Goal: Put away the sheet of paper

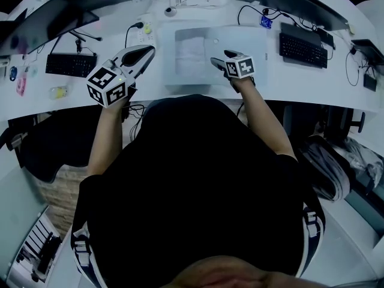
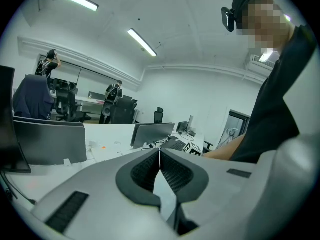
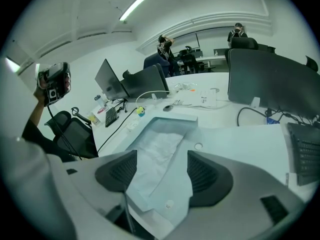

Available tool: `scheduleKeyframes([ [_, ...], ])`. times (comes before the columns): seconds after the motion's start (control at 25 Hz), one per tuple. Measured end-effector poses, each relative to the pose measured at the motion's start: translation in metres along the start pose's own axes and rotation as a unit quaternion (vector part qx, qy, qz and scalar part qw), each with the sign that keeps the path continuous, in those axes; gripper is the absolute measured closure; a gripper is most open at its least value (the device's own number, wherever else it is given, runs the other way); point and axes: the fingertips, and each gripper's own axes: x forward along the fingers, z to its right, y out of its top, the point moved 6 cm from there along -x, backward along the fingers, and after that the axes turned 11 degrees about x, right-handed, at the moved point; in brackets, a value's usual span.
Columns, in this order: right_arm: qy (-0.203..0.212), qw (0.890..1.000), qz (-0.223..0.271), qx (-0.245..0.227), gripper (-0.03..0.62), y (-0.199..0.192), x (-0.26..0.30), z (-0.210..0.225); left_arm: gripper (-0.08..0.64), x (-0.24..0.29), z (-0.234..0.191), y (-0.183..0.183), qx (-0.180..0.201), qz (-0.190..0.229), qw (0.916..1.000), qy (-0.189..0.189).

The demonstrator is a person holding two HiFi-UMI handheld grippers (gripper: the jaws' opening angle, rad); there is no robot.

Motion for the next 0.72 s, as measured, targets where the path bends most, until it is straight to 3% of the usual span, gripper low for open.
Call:
scheduleKeyframes([
  [0.4,-0.008,0.997,0.079,-0.006,0.382,0.015,-0.059,0.006,0.538,0.012,0.019,0.011,0.017,0.001,0.9998,-0.011],
  [0.72,-0.003,0.994,0.108,-0.003,0.439,0.011,-0.089,0.009,0.538,0.018,0.029,0.025,0.032,0.009,0.9994,-0.013],
])
